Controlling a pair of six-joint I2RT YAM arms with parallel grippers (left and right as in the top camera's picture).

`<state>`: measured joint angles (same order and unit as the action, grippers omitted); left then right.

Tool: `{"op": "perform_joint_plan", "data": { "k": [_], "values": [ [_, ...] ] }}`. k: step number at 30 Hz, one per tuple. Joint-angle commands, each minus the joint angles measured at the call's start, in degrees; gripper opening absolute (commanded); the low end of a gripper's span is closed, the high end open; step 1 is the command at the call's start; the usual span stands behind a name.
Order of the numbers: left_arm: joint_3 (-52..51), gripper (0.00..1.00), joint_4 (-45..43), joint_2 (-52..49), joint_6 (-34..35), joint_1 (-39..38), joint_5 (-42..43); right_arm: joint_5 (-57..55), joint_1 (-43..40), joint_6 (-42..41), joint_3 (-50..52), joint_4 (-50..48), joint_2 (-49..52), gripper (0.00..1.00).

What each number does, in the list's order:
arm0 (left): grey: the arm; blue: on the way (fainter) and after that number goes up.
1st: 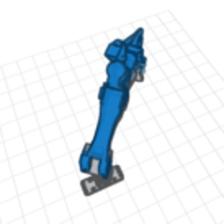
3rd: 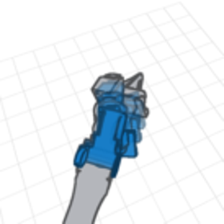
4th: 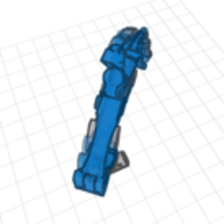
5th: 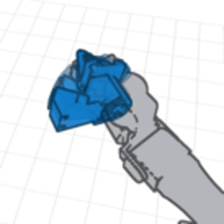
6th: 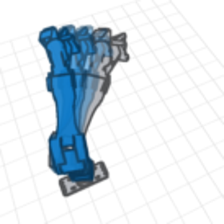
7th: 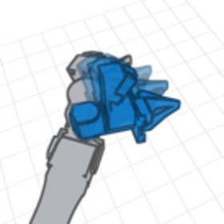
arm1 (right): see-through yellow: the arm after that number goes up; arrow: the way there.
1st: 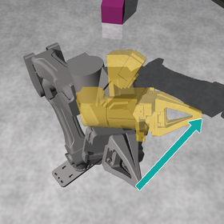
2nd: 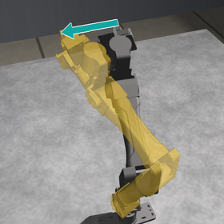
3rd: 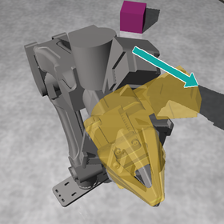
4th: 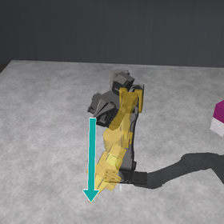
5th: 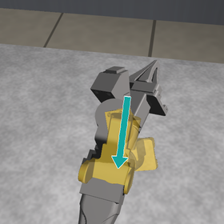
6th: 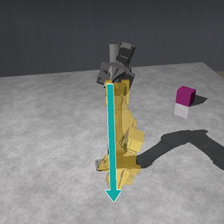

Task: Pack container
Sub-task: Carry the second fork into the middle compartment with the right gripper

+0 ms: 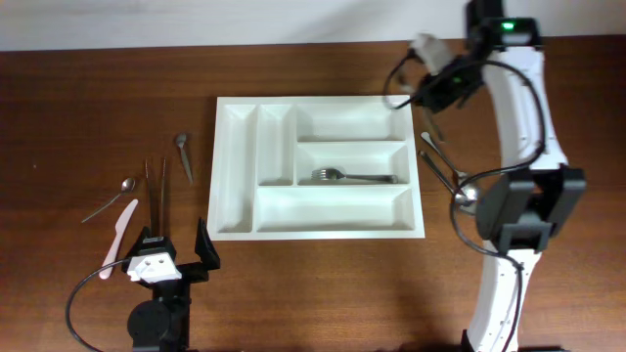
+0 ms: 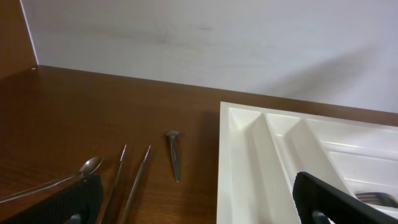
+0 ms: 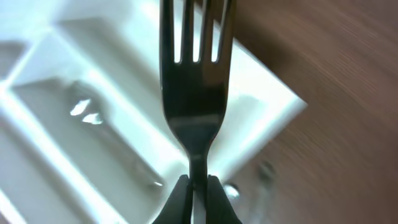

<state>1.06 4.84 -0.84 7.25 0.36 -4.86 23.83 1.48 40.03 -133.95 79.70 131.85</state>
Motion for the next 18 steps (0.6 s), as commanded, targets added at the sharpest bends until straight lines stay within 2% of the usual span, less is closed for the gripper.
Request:
{"op": "perform_joint_plan", "data": {
  "k": [1, 4, 9, 18],
  "values": [
    [-0.37, 0.99, -0.11, 0.55, -0.92, 0.17, 0.61, 3.17, 4.26, 13.55, -0.94, 1.38, -0.33, 0.04],
    [-0.37, 0.99, -0.11, 0.55, -0.92, 0.17, 0.61, 3.13, 8.0, 24.13, -0.46, 3.06, -0.31, 0.04],
    [-0.37, 0.99, -0.11, 0.55, -0.92, 0.17, 0.61, 2.01, 11.04, 33.44, 2.82, 3.23, -0.28, 0.04],
    [-0.37, 0.99, -0.13, 0.55, -0.92, 0.17, 0.61, 1.9, 11.61, 34.75, 16.85, -2.54, -0.22, 0.04]
  ]
}}
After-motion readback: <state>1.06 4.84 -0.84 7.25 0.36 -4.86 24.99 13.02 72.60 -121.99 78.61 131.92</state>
